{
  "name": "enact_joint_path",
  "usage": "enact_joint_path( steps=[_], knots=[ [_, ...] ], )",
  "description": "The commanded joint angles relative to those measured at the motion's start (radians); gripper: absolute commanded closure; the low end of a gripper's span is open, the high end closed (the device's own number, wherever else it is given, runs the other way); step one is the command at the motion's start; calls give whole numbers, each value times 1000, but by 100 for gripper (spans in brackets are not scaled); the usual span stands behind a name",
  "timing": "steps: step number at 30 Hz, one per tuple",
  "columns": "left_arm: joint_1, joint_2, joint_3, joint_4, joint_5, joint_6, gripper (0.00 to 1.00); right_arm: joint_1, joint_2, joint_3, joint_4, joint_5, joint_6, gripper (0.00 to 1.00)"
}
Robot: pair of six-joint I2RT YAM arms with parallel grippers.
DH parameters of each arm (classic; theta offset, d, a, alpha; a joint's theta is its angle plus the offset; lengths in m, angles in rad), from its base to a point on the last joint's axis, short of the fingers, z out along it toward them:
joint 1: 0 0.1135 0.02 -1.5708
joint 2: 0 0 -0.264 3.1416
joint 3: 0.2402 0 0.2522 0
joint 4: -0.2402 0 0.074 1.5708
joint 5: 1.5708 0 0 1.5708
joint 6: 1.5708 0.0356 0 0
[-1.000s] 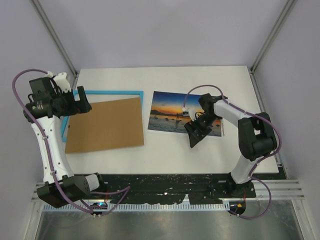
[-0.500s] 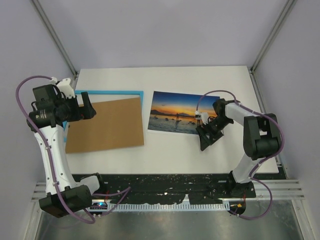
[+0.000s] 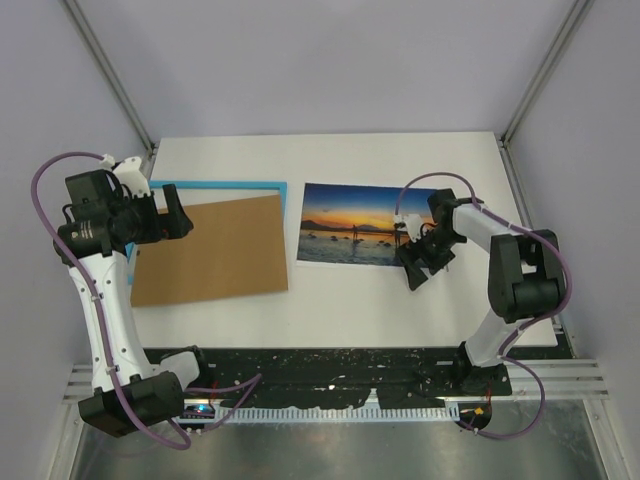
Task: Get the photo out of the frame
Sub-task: Adjust the photo at the center of the board.
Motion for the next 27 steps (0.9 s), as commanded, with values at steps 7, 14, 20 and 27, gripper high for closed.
enact_joint_path(
  steps=[7, 14, 20, 27],
  knots=[
    [-11, -20, 18, 33, 27, -20, 0, -1, -18, -23, 240, 133, -58, 10],
    [-14, -23, 33, 29, 21, -18, 0, 45, -96, -44, 183, 75, -67, 10],
    [-14, -24, 38, 24, 23, -20, 0, 28, -99, -46, 189, 118, -66, 10],
    [-14, -29, 39, 25, 18, -15, 0, -35, -53, -3, 223, 101, -38, 10]
  ],
)
